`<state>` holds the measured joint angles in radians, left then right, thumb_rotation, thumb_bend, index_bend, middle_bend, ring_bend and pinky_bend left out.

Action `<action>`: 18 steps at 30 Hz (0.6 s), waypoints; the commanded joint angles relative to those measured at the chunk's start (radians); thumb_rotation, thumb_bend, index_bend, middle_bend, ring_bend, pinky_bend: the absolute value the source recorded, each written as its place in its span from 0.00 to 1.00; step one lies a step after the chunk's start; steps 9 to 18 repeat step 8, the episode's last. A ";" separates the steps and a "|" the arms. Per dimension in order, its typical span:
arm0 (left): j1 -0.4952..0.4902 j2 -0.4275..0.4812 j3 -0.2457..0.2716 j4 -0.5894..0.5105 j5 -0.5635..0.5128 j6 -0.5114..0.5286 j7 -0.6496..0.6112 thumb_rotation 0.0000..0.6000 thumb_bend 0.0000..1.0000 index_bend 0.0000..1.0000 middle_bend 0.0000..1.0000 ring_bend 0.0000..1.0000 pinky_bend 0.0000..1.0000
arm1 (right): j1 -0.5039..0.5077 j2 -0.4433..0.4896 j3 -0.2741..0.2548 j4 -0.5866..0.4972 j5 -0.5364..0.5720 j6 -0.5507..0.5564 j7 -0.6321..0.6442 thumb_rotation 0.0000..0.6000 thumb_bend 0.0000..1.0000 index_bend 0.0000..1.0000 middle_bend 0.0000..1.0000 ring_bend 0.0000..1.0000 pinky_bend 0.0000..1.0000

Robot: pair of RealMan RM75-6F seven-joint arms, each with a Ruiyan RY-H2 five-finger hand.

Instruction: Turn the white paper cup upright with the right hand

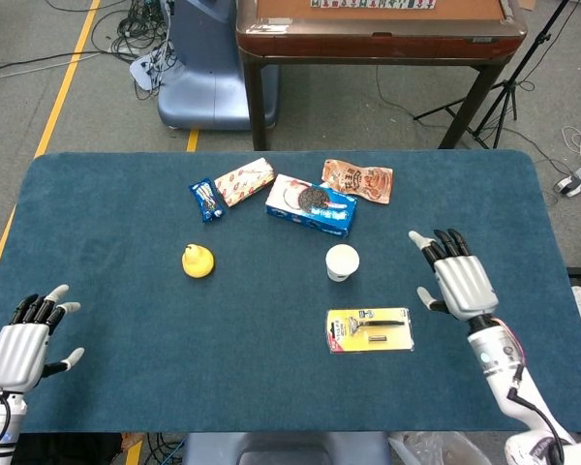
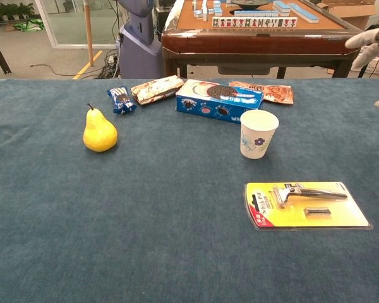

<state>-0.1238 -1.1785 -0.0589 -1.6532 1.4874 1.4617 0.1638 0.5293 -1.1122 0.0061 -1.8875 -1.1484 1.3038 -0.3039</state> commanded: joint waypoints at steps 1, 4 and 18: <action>-0.005 -0.005 -0.005 -0.002 0.000 0.001 0.007 1.00 0.15 0.30 0.13 0.16 0.08 | -0.120 0.025 -0.058 0.004 -0.119 0.123 0.073 1.00 0.31 0.08 0.21 0.06 0.05; -0.010 -0.012 -0.011 -0.005 -0.003 0.003 0.021 1.00 0.15 0.30 0.13 0.16 0.08 | -0.174 0.026 -0.072 0.006 -0.159 0.174 0.094 1.00 0.32 0.09 0.21 0.07 0.05; -0.012 -0.017 -0.016 -0.013 -0.018 0.000 0.038 1.00 0.15 0.30 0.13 0.16 0.08 | -0.232 0.022 -0.085 0.009 -0.189 0.209 0.126 1.00 0.31 0.10 0.22 0.07 0.05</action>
